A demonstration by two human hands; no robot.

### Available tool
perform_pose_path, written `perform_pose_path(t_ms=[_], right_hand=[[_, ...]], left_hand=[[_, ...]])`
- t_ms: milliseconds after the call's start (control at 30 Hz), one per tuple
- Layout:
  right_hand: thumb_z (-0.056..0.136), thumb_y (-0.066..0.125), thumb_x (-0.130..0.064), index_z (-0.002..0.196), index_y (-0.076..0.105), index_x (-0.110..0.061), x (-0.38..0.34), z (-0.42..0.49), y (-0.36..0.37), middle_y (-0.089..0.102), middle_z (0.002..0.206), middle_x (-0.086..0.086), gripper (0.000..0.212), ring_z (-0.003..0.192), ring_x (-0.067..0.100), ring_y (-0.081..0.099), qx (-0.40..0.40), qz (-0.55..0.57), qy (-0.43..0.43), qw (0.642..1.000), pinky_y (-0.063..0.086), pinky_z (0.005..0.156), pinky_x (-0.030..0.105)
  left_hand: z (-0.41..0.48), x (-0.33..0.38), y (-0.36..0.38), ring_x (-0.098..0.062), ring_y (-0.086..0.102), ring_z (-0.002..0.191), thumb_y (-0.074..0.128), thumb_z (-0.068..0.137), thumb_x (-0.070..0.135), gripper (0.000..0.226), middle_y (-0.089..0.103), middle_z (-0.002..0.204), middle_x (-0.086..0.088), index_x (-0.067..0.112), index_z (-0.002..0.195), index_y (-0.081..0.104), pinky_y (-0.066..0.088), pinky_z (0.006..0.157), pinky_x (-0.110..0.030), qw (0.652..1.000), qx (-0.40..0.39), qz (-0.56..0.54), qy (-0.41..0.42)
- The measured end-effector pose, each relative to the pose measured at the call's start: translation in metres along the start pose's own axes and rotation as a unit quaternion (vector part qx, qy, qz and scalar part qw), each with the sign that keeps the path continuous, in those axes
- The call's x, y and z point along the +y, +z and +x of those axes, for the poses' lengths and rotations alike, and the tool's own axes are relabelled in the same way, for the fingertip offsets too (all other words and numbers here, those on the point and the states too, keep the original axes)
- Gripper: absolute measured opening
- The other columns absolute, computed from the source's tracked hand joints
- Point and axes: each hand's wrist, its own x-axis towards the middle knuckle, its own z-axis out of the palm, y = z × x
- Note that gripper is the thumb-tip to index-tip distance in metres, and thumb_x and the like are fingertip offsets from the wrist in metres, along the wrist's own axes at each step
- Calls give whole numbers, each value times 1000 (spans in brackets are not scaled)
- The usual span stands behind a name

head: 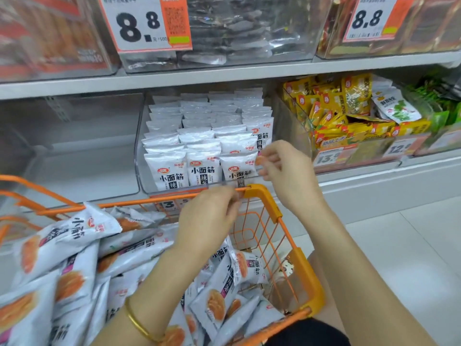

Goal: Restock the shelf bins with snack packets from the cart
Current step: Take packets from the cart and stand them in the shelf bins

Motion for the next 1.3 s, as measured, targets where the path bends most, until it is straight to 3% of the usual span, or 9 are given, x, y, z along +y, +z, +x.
perform_pose_path(t_ms=[133, 300, 400, 600, 700, 867, 1067, 1200, 1300], right_hand=[[87, 40, 5, 100, 56, -20, 5, -47, 38, 61, 78, 4, 32, 70, 21, 66, -92, 93, 8, 991, 55, 72, 47], [84, 33, 13, 100, 55, -7, 13, -53, 49, 59, 82, 15, 33, 65, 25, 62, -115, 129, 30, 984, 56, 65, 47], [84, 35, 11, 98, 55, -9, 12, -53, 50, 57, 78, 8, 32, 63, 23, 63, -119, 108, 11, 987, 56, 63, 44], [87, 35, 11, 102, 55, -5, 13, -53, 49, 60, 87, 18, 30, 67, 27, 63, -106, 130, 24, 986, 57, 63, 41], [87, 35, 11, 101, 55, -5, 12, -54, 49, 60, 87, 18, 29, 66, 25, 63, -108, 141, 26, 984, 58, 63, 41], [87, 35, 11, 101, 55, -7, 12, -54, 49, 59, 87, 17, 30, 67, 25, 63, -107, 146, 29, 983, 58, 62, 42], [86, 36, 12, 101, 55, -6, 10, -55, 47, 59, 87, 18, 30, 69, 29, 63, -111, 145, 26, 983, 57, 61, 43], [86, 37, 12, 96, 54, -11, 8, -57, 45, 59, 87, 17, 30, 65, 22, 62, -109, 166, 28, 980, 57, 57, 37], [88, 46, 8, 89, 55, -22, 6, -57, 41, 61, 83, 10, 31, 60, 16, 60, -80, 226, 38, 970, 54, 51, 27]], left_hand=[[-13, -10, 38, -27, 56, 101, 51, 90, 48, 35, 62, 102, -6, 15, 100, 59, 50, 77, -37, 971, -224, 71, -51], [-23, -10, 63, -28, 38, 122, 50, 90, 50, 46, 49, 122, -11, 11, 115, 55, 41, 89, -38, 939, -308, 130, -76], [-29, -10, 67, -28, 39, 120, 55, 90, 35, 34, 49, 121, -10, 10, 111, 56, 40, 90, -38, 936, -313, 146, -68], [-27, -15, 71, -32, 50, 104, 56, 88, 10, 9, 54, 103, -18, 1, 84, 58, 47, 81, -40, 945, -306, 89, -71], [-28, -15, 72, -33, 52, 102, 51, 91, 14, 13, 55, 101, -17, 4, 85, 55, 45, 77, -39, 950, -298, 68, -66], [-36, -2, 77, -29, 42, 117, 59, 87, 41, 43, 51, 121, -11, 10, 116, 53, 39, 88, -37, 921, -358, 145, -42], [-40, 6, 81, -29, 52, 110, 54, 87, 8, 23, 56, 117, -13, 6, 110, 57, 41, 76, -33, 914, -354, 193, -38], [-30, 4, 52, -30, 56, 102, 51, 91, 11, 13, 56, 112, -13, 7, 102, 56, 43, 72, -34, 930, -342, 107, -87], [-18, -3, 12, -25, 57, 82, 42, 94, 12, 10, 60, 96, -9, 12, 87, 49, 41, 63, -29, 952, -275, 41, -131]])
